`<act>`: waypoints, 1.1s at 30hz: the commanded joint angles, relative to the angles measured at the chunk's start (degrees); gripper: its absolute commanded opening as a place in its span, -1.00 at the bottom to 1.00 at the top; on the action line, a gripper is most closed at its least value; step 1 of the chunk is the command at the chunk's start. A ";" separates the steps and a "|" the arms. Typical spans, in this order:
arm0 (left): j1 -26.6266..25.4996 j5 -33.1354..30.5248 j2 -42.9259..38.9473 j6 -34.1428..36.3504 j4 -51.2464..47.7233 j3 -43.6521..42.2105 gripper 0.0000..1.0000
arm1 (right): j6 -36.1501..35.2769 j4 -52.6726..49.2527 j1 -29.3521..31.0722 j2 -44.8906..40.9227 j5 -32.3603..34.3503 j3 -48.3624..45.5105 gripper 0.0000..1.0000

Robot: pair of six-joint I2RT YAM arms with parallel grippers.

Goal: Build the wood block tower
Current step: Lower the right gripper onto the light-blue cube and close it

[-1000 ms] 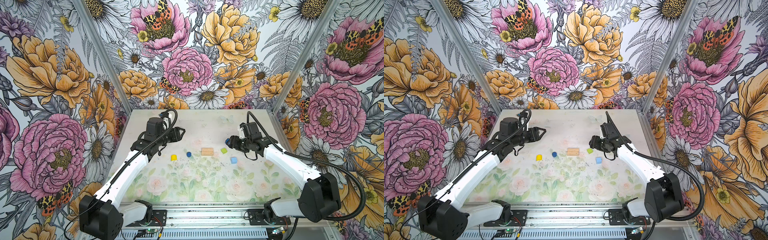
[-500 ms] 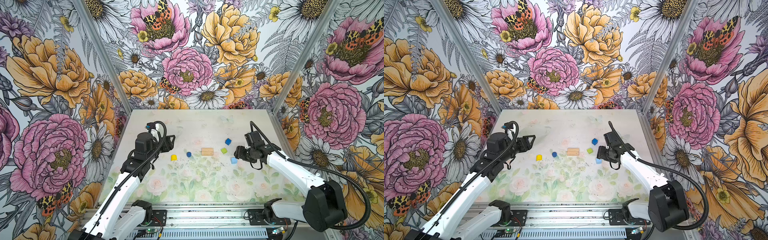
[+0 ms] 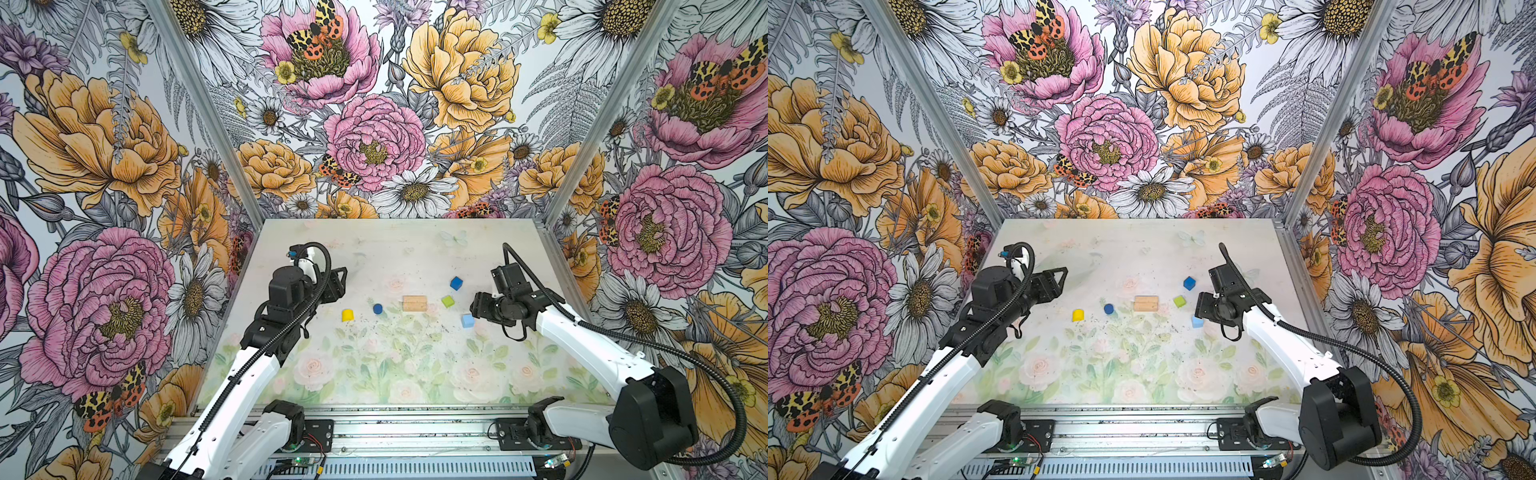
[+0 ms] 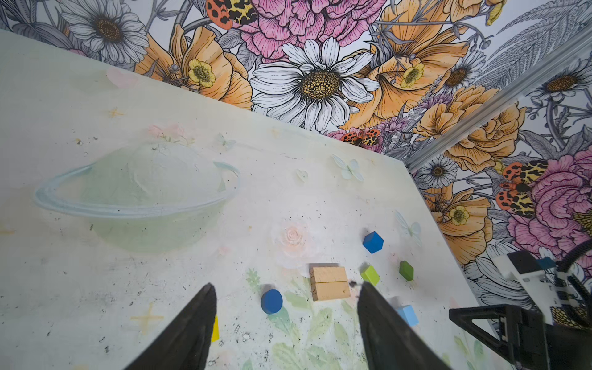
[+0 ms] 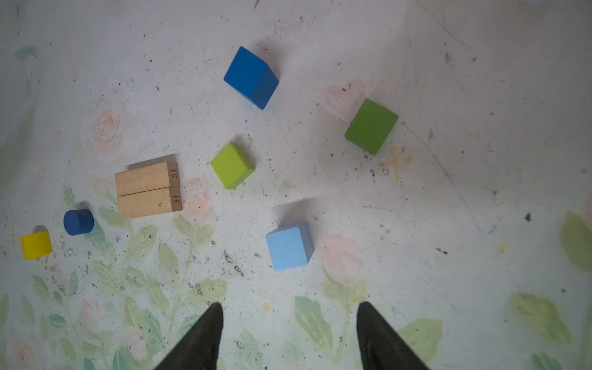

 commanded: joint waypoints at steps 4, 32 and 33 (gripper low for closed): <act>0.60 -1.13 -1.04 0.58 1.48 -0.92 0.42 | 2.00 0.36 -0.10 0.30 2.27 -1.96 0.38; 0.41 -2.76 -2.00 1.60 0.38 -0.70 0.42 | 0.90 0.41 6.90 17.04 12.58 6.70 0.39; 0.37 -2.74 -2.08 1.64 0.50 -0.80 0.43 | 0.75 0.41 6.90 17.46 12.58 6.86 0.40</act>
